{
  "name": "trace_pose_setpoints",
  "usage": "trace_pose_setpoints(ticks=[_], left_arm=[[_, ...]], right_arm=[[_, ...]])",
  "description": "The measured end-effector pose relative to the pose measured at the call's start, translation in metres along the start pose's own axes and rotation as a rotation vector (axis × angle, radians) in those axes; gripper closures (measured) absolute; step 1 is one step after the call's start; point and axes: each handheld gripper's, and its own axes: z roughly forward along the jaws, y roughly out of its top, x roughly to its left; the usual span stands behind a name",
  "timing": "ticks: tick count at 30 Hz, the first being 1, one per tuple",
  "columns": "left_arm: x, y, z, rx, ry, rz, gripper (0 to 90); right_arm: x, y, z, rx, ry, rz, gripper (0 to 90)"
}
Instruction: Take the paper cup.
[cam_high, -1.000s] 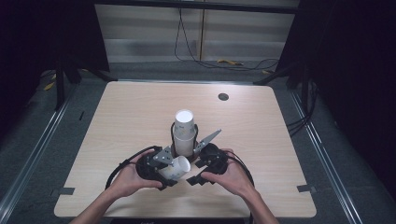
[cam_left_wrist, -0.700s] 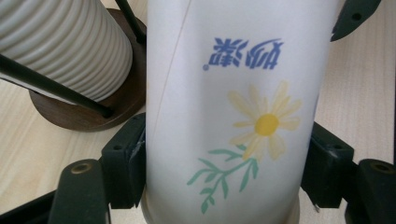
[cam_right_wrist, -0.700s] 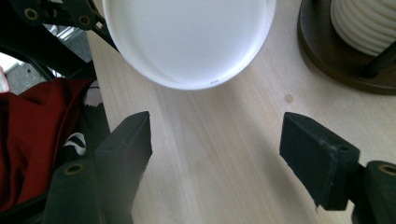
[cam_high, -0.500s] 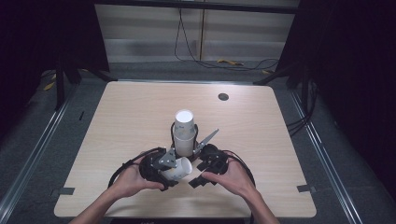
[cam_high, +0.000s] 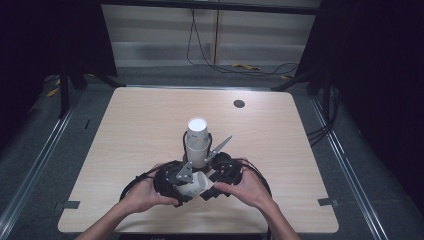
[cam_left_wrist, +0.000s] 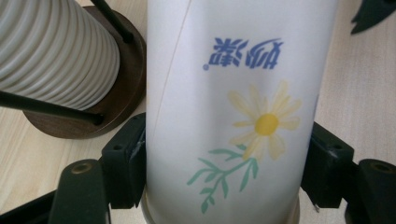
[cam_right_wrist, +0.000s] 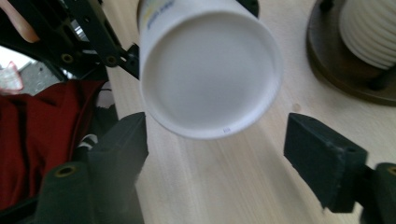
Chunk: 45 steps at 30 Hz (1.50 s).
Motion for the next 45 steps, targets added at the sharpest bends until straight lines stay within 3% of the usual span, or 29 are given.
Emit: trace_pose_setpoints(ticks=[4, 13, 29, 45], left_arm=[[-0.004, 0.003, 0.004, 0.017, -0.002, 0.023, 28.8], [-0.008, 0.005, 0.005, 0.016, -0.006, 0.047, 28.8], [-0.010, 0.003, 0.002, -0.014, -0.009, 0.052, 29.1], [-0.008, -0.006, -0.004, -0.099, -0.025, 0.030, 25.3]], right_arm=[[0.000, 0.007, 0.006, 0.030, 0.026, -0.012, 26.1], [-0.001, 0.010, 0.008, 0.033, 0.068, -0.004, 32.2], [-0.003, 0.008, 0.010, 0.031, 0.114, -0.004, 34.4], [0.002, 0.009, 0.006, 0.016, 0.094, -0.023, 37.0]])
